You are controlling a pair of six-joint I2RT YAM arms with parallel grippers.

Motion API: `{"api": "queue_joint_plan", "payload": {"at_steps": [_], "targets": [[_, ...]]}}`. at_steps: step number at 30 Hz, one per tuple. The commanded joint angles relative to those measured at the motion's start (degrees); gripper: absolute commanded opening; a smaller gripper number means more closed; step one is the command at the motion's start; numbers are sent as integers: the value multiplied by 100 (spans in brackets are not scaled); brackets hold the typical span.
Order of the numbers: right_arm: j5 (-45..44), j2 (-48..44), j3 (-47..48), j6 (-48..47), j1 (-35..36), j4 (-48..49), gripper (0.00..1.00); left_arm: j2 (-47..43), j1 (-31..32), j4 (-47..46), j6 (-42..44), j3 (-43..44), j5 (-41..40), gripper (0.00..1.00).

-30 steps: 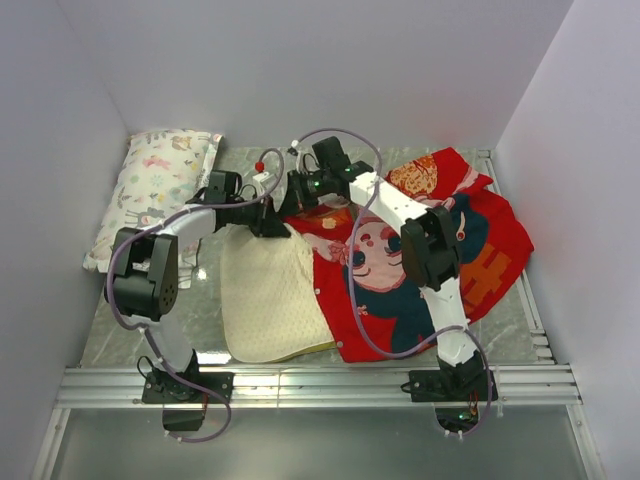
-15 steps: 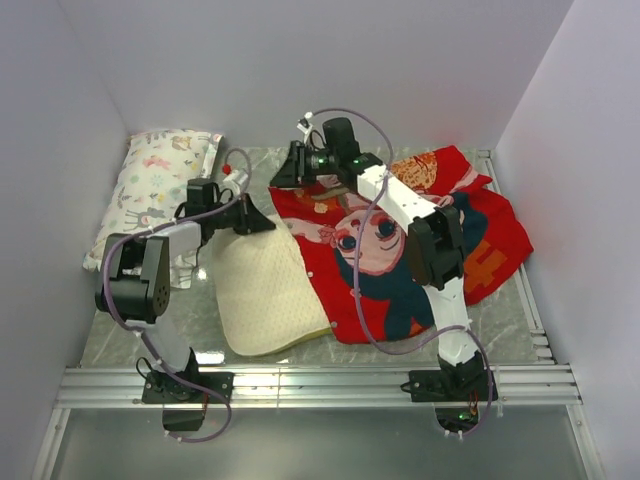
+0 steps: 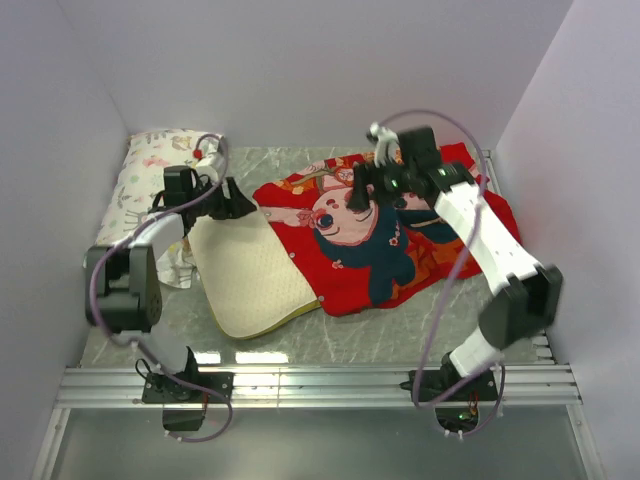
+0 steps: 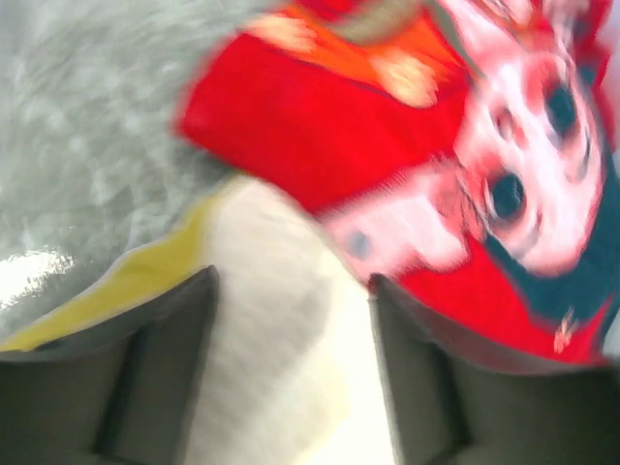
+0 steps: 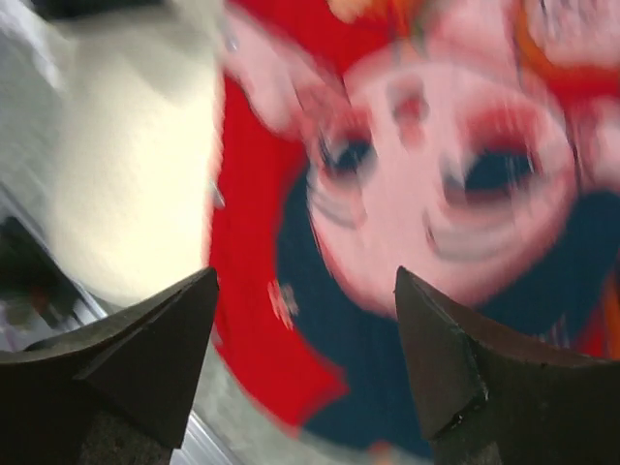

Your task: Put the pillow into the pillowcase

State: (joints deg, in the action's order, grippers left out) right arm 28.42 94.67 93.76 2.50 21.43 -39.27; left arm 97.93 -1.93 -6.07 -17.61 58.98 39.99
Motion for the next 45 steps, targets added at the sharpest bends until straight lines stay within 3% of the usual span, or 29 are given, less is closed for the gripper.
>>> {"api": "queue_joint_plan", "payload": {"at_steps": [1,2,4,7,11,12,17,19,20,22,23,25,26,28,32,37,41,45], "targets": [[-522,-1141,-1549,-1015,125,-1013,79,-1441,632,2282,3065,448,-88,82],[-435,-1597,-1884,-1050,107,-1100,77,-1896,763,2685,3479,343,-183,99],[-391,-1934,-2702,-1085,98,-1206,76,-2311,1343,3589,4500,-33,-568,99],[-355,-2216,-3363,-1042,45,-1233,70,-3085,2388,3823,4942,-701,-1340,99],[-767,-1990,-3496,-918,45,-1215,69,-3596,3882,3360,4715,-1738,-2379,99],[-1203,-1849,-3487,-901,45,-1206,69,-3545,4416,3244,4505,-1819,-2616,99],[-2051,-805,-3540,-655,11,-252,69,-2554,5317,2577,3924,-2127,-3890,99],[-2078,-329,-3102,-628,-7,-12,69,-2122,5353,2295,3616,-2032,-3981,99],[-2147,126,-2883,-559,-77,207,68,-1729,5344,2207,3511,-1848,-3981,84],[-2114,568,-1908,-523,-235,253,67,-1366,5221,2039,3221,-1584,-3981,65],[-2043,892,-1566,-453,-436,322,67,-1042,5125,2030,3089,-1243,-3842,47],[-1877,1227,-564,-409,-648,227,67,-672,4791,2161,2702,-629,-3272,33],[-1676,1290,-264,-417,-849,26,67,-313,4668,2223,2579,-407,-3052,19],[-1403,1204,195,-496,-1026,-186,69,14,4220,2390,2192,171,-2401,0],[-550,317,-540,-461,-1369,-494,72,603,3482,2566,1805,860,-1040,0],[529,-695,-2579,319,-1475,-56,69,833,2866,2575,1392,1404,279,0],[928,-635,-3748,786,-1493,1137,58,894,2804,2689,1295,1642,712,0],[1069,-170,-3952,1199,-1484,2008,53,974,2769,2787,1242,1801,800,0]]}}
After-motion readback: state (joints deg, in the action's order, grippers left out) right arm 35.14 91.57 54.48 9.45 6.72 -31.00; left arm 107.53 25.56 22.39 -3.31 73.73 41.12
